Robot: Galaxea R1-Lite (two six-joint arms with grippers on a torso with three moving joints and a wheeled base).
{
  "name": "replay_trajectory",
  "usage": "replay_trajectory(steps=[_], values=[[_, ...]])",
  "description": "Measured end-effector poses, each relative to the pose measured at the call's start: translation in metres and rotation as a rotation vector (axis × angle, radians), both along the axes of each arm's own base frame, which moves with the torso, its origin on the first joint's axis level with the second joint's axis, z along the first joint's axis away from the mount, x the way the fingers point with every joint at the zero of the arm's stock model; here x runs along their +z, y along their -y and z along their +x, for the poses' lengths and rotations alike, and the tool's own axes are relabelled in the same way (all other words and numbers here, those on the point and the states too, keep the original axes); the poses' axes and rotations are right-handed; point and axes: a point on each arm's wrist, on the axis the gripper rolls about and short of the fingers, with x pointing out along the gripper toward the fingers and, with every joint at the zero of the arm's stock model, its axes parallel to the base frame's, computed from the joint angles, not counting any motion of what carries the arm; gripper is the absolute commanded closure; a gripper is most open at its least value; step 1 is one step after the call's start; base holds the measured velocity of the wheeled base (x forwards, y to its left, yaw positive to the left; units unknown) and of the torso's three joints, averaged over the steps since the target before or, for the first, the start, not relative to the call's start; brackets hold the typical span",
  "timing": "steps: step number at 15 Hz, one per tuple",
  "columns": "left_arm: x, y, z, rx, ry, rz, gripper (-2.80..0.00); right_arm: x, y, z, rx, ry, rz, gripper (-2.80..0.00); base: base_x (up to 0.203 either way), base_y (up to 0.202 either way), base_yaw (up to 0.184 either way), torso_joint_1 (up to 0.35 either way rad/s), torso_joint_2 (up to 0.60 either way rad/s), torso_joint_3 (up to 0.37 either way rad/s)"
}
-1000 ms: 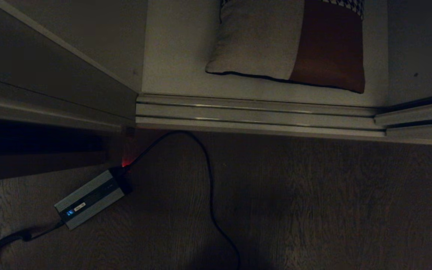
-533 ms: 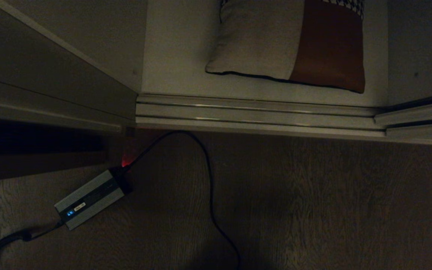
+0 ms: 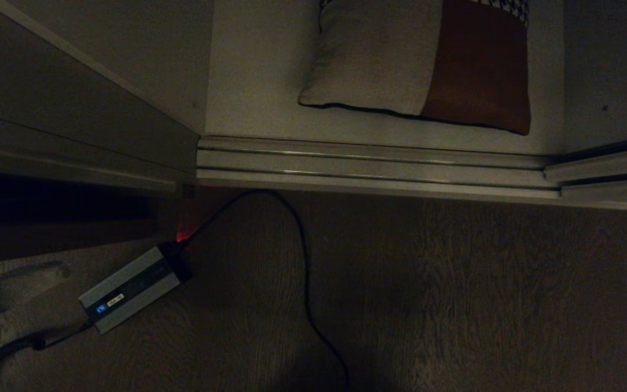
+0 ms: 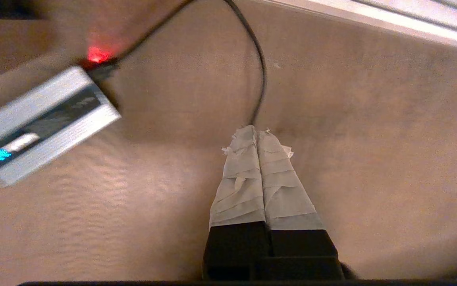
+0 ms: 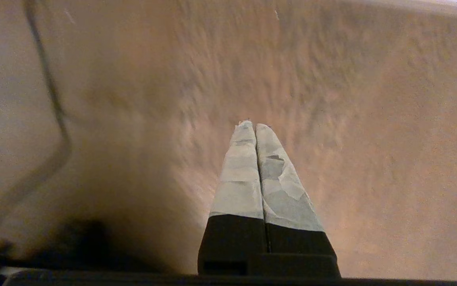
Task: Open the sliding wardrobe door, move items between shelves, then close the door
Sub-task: Place the pillow on the higher shelf
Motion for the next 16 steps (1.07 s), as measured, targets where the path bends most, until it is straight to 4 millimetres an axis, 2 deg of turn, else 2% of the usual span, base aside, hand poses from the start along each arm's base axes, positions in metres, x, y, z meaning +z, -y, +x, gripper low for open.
replay_trajectory(steps=[3,5,6,7,10,11,12,14,16], values=[[0.009,0.009,0.042,-0.027,-0.032,-0.005,0.00,0.045,-0.001,0.016,0.047,-0.040,0.056,0.00,0.000,0.000,0.000,0.000,0.00,0.000],[0.010,0.025,0.063,-0.052,-0.062,0.012,0.00,0.067,-0.002,0.037,0.081,-0.087,0.104,0.00,0.000,0.000,0.000,0.000,0.00,0.000],[0.017,0.036,0.071,-0.063,-0.038,0.011,0.00,0.075,-0.002,0.049,0.095,-0.107,0.126,0.00,0.000,0.000,0.000,0.000,0.00,0.000],[0.016,0.048,0.081,-0.059,-0.053,0.026,0.00,0.080,-0.002,0.064,0.105,-0.126,0.142,0.00,0.000,0.000,0.000,0.000,0.00,0.000],[0.030,0.075,0.100,-0.088,0.028,0.010,0.00,0.086,-0.001,0.103,0.114,-0.149,0.164,0.00,0.000,0.000,0.000,0.000,0.00,0.000],[0.023,0.080,0.099,-0.104,-0.012,0.025,0.00,0.083,-0.001,0.110,0.115,-0.167,0.166,0.00,0.000,0.000,0.000,0.000,0.00,0.000],[0.025,0.081,0.096,-0.110,-0.007,0.023,0.00,0.081,-0.002,0.111,0.128,-0.180,0.168,0.00,0.000,0.000,0.000,0.000,0.00,0.000],[0.028,0.077,0.079,-0.130,-0.014,0.036,0.00,0.074,-0.003,0.097,0.175,-0.209,0.171,0.00,0.000,0.000,0.000,0.000,0.00,0.000],[0.033,0.074,0.053,-0.162,-0.016,0.065,0.00,0.064,-0.005,0.076,0.219,-0.264,0.177,0.00,0.000,0.000,0.000,0.000,0.00,0.000]])
